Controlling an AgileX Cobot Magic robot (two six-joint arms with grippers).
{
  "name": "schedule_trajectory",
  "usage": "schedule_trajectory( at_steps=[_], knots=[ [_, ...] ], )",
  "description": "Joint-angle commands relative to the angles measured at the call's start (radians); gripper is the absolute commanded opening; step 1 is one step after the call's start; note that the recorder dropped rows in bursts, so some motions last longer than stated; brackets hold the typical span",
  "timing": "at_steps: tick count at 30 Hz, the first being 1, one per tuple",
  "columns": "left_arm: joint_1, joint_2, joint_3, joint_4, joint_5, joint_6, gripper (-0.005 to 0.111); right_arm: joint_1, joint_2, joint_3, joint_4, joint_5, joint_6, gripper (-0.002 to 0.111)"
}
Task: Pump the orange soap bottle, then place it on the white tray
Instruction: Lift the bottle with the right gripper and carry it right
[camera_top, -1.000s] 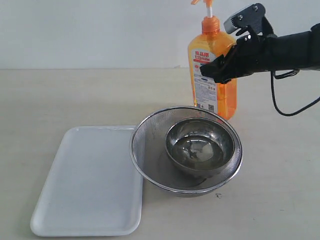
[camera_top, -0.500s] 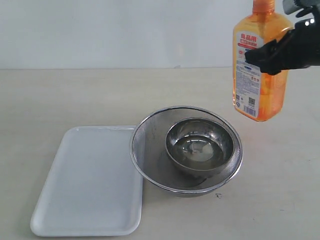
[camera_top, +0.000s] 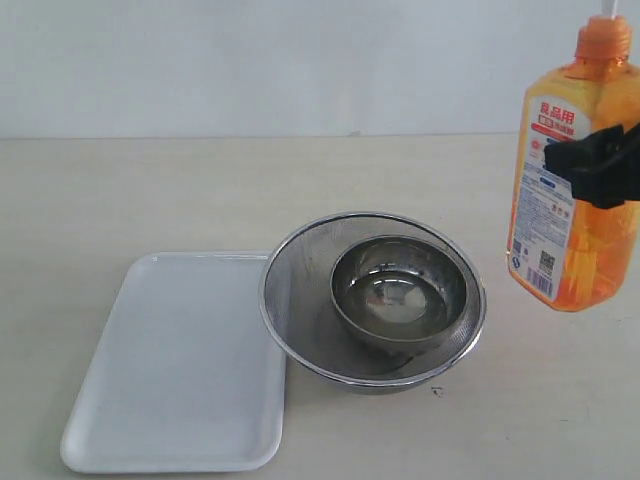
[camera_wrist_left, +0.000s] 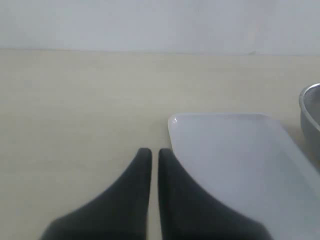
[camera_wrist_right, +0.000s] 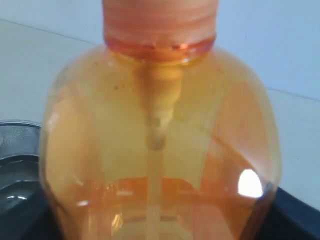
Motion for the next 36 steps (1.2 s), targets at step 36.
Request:
schedule_trajectory(
  at_steps=[36],
  knots=[
    [0.003,-0.003,0.004,-0.008,-0.011,-0.002,0.005,0.021,-0.137,0.085,0.032,-0.012,0.078,0.0]
  ],
)
